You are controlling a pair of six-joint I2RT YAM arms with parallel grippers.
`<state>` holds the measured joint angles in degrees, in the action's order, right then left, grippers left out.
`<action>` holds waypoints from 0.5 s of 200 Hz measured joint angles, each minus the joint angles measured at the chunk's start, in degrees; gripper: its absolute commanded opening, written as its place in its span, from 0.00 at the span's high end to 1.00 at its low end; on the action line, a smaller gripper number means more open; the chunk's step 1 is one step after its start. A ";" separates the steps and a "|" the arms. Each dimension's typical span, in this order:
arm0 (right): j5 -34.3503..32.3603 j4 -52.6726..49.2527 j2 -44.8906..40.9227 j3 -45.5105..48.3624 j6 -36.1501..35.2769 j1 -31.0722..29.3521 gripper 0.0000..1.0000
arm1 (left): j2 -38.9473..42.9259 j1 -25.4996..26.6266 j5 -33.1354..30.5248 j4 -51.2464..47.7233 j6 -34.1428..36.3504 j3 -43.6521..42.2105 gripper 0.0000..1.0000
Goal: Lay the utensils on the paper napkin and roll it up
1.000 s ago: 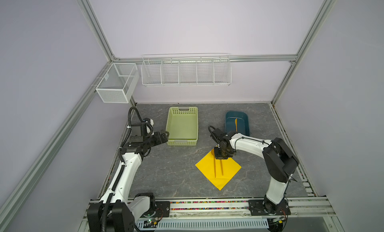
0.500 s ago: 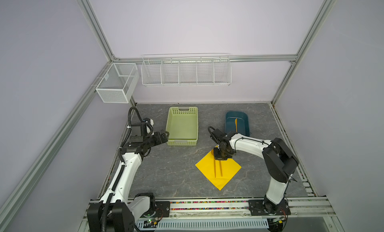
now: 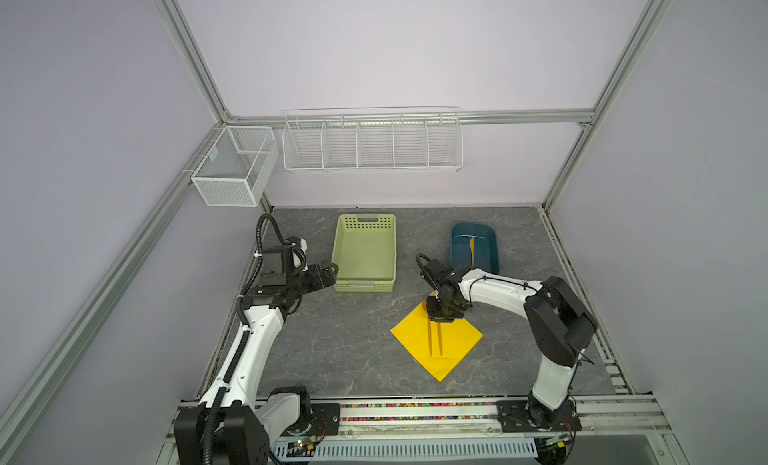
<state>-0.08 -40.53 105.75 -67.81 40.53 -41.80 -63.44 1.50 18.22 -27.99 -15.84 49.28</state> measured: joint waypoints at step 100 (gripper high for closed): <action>0.15 0.15 0.00 0.00 0.46 0.00 0.85 | 0.00 0.00 0.00 0.00 0.00 0.00 0.05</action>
<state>0.08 -40.38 105.75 -67.81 40.99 -41.80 -63.44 1.50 18.22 -27.99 -15.84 49.28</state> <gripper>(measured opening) 0.157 0.949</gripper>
